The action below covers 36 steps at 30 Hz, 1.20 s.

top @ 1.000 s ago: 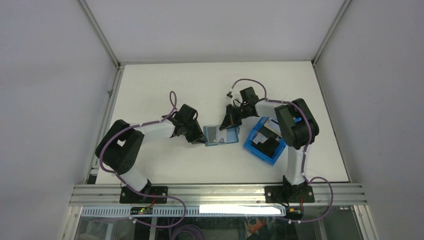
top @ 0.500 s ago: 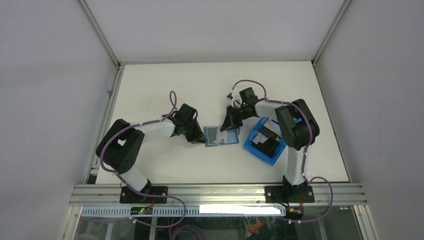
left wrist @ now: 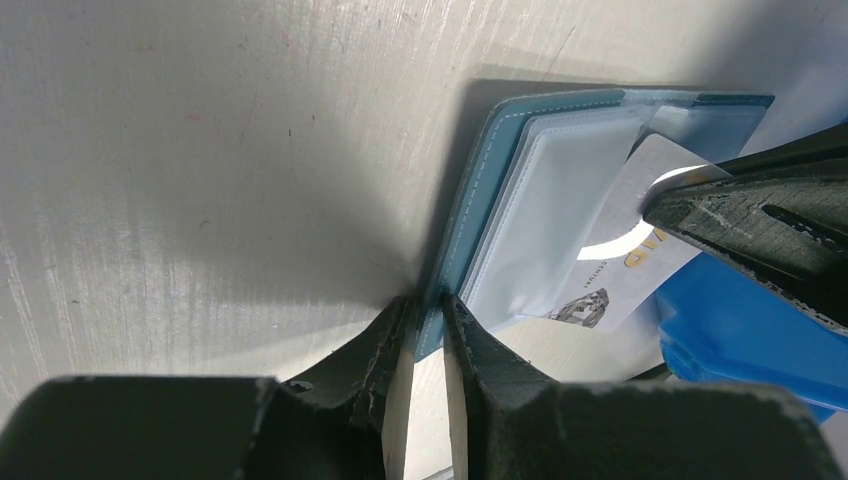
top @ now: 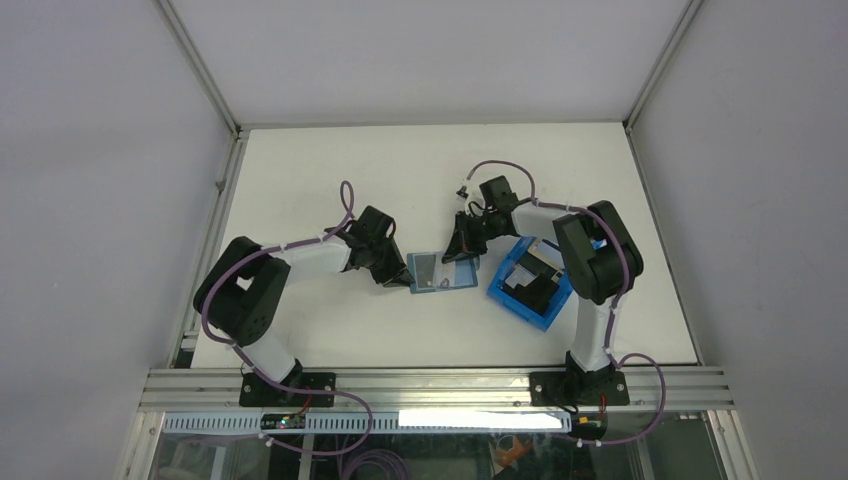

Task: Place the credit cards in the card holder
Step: Insert the credit card into the card holder.

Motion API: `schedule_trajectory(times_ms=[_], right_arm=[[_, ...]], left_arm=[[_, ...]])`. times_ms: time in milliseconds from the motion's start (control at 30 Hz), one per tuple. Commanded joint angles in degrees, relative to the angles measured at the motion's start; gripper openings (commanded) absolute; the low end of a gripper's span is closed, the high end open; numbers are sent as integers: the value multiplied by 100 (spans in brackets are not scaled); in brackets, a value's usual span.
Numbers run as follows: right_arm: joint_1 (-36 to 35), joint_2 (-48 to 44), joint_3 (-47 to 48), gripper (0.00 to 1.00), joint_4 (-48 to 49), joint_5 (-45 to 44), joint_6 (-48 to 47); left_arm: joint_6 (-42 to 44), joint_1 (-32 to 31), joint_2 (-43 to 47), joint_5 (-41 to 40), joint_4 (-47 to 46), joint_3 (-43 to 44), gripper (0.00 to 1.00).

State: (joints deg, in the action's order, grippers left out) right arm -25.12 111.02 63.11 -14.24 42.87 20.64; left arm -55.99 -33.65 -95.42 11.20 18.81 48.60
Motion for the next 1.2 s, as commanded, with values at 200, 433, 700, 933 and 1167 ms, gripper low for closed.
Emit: schedule_trajectory(times_ms=[200, 433, 700, 933, 1167], right_arm=[[-261, 263, 174, 6, -231, 164, -69], [-274, 306, 134, 13, -170, 150, 43], [-274, 379, 170, 15, -133, 145, 150], [-276, 431, 168, 20, 14, 260, 411], [-275, 358, 172, 22, -40, 140, 423]], left_arm=[[256, 61, -363, -365, 352, -80, 20], [259, 61, -391, -347, 352, -40, 20], [239, 67, -395, -329, 325, -17, 20], [246, 69, -407, -296, 319, 30, 20], [213, 69, -395, -290, 314, 45, 20]])
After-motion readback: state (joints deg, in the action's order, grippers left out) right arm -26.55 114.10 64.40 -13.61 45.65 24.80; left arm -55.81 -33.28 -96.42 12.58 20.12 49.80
